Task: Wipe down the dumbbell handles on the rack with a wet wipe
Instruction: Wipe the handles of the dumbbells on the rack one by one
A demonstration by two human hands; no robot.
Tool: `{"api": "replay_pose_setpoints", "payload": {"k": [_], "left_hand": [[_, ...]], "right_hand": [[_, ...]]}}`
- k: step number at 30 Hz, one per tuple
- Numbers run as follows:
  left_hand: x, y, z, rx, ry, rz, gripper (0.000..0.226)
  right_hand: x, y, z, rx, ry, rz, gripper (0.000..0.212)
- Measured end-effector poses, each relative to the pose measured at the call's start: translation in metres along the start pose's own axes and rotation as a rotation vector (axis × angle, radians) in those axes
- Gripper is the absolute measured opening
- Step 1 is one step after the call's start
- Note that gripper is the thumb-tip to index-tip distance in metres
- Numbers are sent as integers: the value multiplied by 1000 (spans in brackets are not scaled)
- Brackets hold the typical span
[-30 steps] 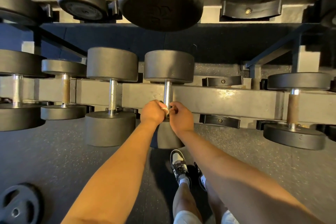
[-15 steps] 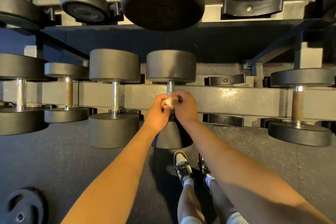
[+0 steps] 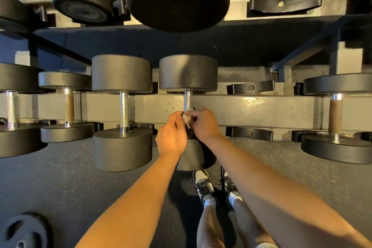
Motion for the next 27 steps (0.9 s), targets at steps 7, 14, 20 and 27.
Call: {"api": "replay_pose_setpoints", "payload": {"k": [7, 14, 20, 27], "left_hand": [[0, 1, -2, 12, -13, -27, 41], [-3, 2, -6, 20, -13, -24, 39], [-1, 0, -1, 27, -46, 10, 37], [-2, -1, 0, 56, -47, 101, 39]], "right_hand": [[17, 17, 13, -233, 41, 14, 29], [-16, -7, -17, -6, -166, -4, 20], [-10, 18, 9, -238, -123, 118, 18], [-10, 7, 2, -174, -113, 120, 22]]}}
Point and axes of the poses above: each hand's wrist, its own z-axis towards the middle knuckle, its own y-axis out of the back of the hand, x = y × z, the point moved 8 cm from there along z, towards the middle knuckle, and after that the axes turned 15 degrees about y, right-handed, at the moved point
